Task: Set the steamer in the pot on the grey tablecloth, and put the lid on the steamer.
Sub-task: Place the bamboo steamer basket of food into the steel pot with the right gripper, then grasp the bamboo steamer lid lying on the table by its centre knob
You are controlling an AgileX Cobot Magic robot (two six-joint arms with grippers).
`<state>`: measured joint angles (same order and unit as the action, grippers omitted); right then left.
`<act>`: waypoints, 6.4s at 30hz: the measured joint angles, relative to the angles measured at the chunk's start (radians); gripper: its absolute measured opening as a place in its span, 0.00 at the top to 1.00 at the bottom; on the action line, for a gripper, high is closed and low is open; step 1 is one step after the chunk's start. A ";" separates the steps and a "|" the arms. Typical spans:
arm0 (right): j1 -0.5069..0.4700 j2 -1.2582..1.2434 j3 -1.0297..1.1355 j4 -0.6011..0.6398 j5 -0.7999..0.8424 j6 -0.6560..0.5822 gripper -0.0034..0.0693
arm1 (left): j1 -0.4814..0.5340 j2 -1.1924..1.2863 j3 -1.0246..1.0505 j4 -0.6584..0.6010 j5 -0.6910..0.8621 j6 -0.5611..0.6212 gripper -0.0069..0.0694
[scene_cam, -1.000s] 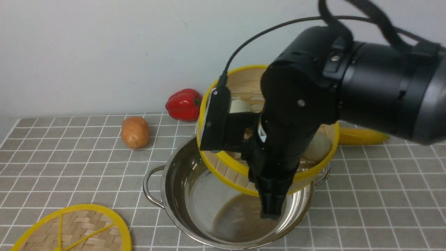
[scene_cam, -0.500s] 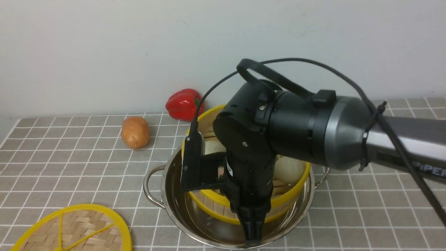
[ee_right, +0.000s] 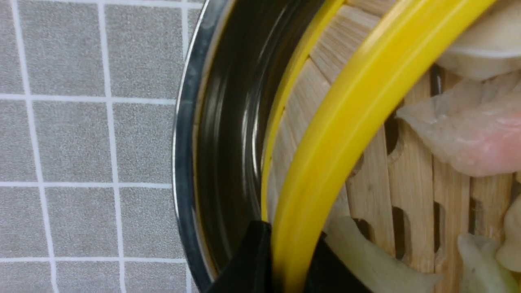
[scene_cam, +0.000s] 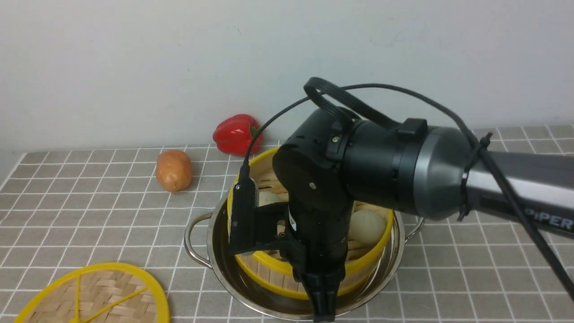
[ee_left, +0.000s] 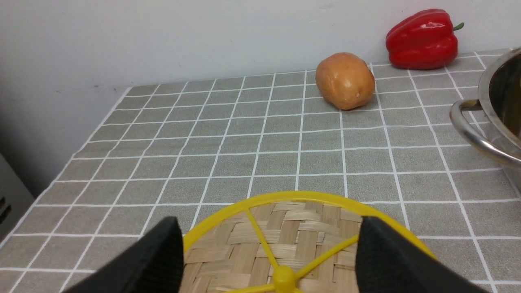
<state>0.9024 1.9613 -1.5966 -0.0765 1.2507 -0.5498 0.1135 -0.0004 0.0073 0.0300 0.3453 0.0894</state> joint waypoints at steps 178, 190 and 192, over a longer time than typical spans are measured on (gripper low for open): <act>-0.866 -1.957 1.606 0.104 -0.907 0.694 0.62 | 0.000 0.000 0.000 -0.203 -0.638 -0.406 0.22; -0.866 -1.957 1.606 0.109 -0.907 0.697 0.62 | 0.000 0.000 -0.037 0.074 -0.696 -0.561 0.22; -0.866 -1.957 1.606 0.109 -0.907 0.697 0.62 | 0.000 0.000 -0.040 0.082 -0.694 -0.566 0.22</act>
<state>0.0362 0.0042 0.0089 0.0320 0.3437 0.1476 0.1135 -0.0004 -0.0328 0.1123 -0.3482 -0.4763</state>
